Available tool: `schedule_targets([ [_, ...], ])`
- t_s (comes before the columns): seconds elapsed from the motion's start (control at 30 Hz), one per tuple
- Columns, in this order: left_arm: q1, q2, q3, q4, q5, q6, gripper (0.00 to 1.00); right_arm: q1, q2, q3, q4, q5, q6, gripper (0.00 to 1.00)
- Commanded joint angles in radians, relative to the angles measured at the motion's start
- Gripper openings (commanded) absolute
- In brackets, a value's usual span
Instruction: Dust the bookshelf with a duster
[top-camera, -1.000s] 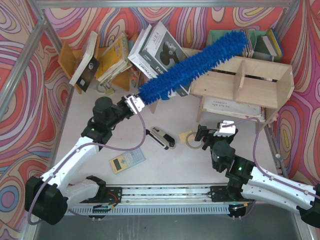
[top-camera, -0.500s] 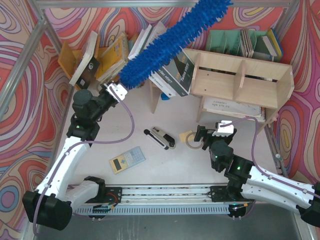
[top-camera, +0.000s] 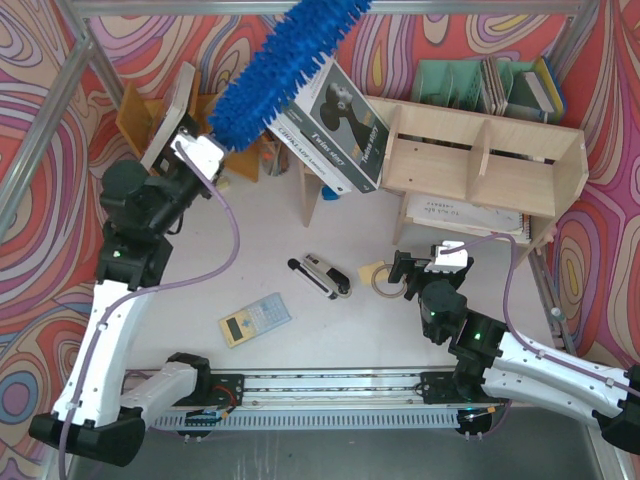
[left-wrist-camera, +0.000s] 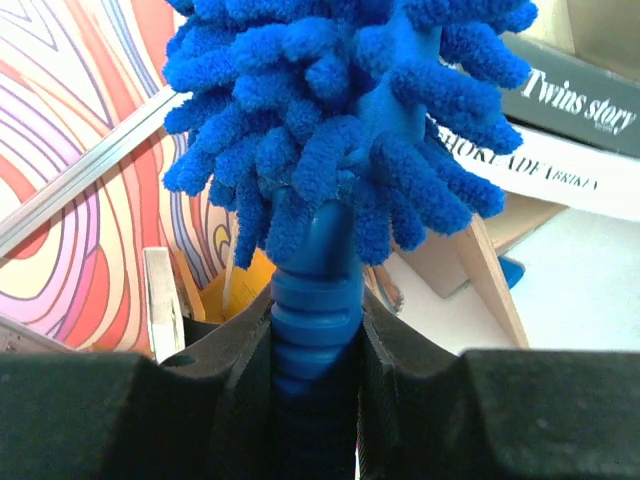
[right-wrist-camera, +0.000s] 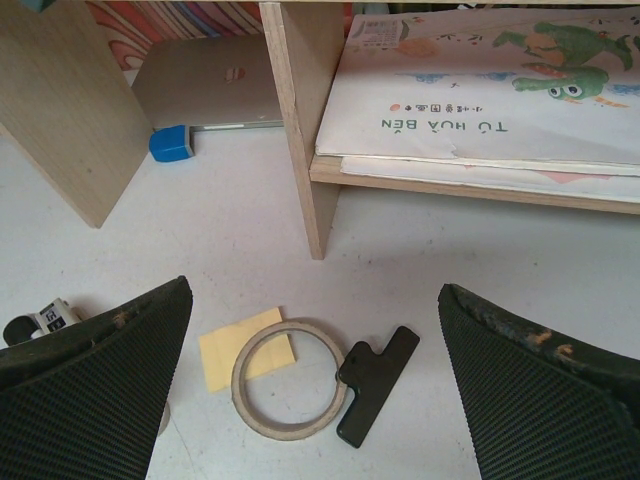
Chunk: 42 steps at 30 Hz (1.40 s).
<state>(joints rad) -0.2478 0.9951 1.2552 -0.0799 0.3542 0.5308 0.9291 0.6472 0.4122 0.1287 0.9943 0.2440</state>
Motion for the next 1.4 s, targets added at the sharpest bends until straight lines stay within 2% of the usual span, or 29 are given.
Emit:
schedule_targets([
  [0.0,0.004,0.009,0.088,-0.108,-0.070,-0.172,0.00,-0.003,-0.009,0.027,-0.001,0.012,0.014,0.99],
  [0.07,0.004,0.028,0.134,-0.163,-0.106,-0.266,0.00,-0.004,-0.008,0.027,-0.001,0.012,0.014,0.99],
  [0.3,0.002,0.157,0.345,-0.539,-0.280,-0.516,0.00,-0.003,-0.002,0.026,0.005,0.007,0.010,0.99],
  [0.53,0.002,0.131,0.338,-0.640,-0.391,-0.680,0.00,-0.003,0.018,0.030,0.009,0.006,0.008,0.99],
  [0.67,0.002,0.136,0.361,-0.772,-0.429,-0.756,0.00,-0.003,0.020,0.030,0.008,0.009,0.009,0.99],
  [1.1,-0.024,-0.076,0.186,-0.892,-0.347,-0.862,0.00,-0.003,0.035,0.031,0.013,0.013,0.003,0.99],
  [1.37,-0.148,-0.182,0.063,-0.908,-0.265,-0.886,0.00,-0.004,0.033,0.032,0.013,0.014,0.003,0.99],
])
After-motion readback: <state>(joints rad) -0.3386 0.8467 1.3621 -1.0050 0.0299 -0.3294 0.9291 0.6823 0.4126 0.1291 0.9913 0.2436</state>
